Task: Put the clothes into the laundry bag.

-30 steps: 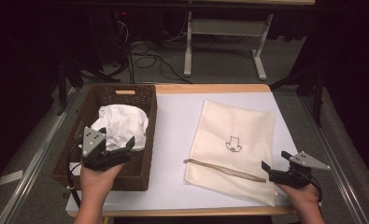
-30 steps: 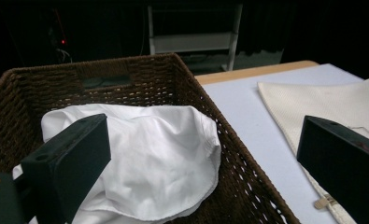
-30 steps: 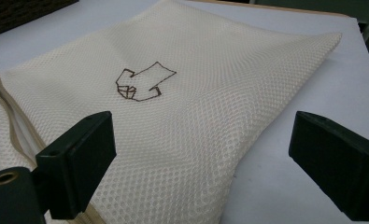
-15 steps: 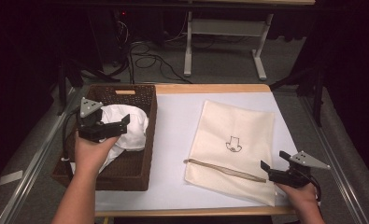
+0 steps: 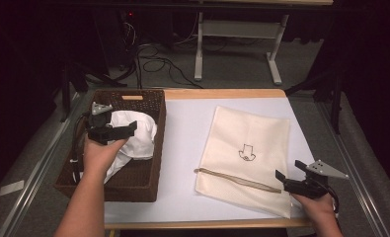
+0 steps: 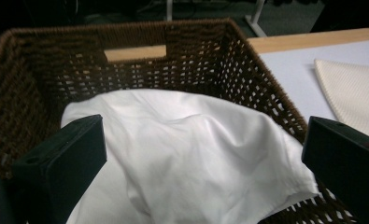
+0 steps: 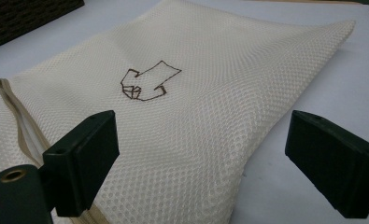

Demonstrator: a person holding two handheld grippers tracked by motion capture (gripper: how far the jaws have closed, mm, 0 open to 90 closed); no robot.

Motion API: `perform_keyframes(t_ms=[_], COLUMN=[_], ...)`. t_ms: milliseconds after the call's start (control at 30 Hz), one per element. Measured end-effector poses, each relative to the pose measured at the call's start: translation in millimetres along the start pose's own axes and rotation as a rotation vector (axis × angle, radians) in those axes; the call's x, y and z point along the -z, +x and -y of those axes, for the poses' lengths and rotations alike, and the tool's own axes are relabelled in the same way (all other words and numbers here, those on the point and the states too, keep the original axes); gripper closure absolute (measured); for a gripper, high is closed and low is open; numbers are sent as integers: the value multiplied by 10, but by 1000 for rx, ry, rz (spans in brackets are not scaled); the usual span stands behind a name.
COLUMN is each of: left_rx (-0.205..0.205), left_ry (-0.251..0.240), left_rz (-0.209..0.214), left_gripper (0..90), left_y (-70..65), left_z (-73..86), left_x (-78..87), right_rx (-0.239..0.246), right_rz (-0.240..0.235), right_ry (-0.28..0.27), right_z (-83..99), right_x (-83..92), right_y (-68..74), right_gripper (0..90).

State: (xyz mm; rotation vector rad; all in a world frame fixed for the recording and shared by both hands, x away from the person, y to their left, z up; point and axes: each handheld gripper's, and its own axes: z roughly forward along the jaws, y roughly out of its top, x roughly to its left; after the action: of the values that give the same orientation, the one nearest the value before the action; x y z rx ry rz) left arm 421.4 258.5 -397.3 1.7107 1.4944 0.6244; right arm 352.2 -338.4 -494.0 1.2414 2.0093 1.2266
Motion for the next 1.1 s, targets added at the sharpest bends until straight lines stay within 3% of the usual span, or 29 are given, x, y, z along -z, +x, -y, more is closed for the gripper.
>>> perform_keyframes(t_ms=[133,267,400,467,567,800,867,1033,1100], left_rx=[-4,-4,-22,-19,-28,42,24,52,31], left_ry=[95,235,362,416,464,575,623,682,698], left_rz=[-28,-36,-73,-72,-79,-84,-80,-58,-69], left_gripper=[7,7,7,6,4,0,0,0,0], left_y=[71,137,189,200,205,309,303,337,342], left_z=[1,33,80,101,118,229,278,368,433], left_x=[-211,-459,-623,-690,-757,-875,-914,-947,-963], right_rx=[-19,-9,-29,-26,-12,7,4,-5,-5], right_rz=[-2,-10,-24,-26,-27,-39,-38,-35,-36], right_ry=[-7,5,8,11,18,24,26,32,31], right_z=[13,33,45,44,43,43,45,55,52], right_x=[0,-19,-28,-33,-48,-64,-62,-63,-61], right_y=[-1,-9,-9,1,25,66,65,50,54], right_gripper=[103,102,102,102,102,102,102,102,102])
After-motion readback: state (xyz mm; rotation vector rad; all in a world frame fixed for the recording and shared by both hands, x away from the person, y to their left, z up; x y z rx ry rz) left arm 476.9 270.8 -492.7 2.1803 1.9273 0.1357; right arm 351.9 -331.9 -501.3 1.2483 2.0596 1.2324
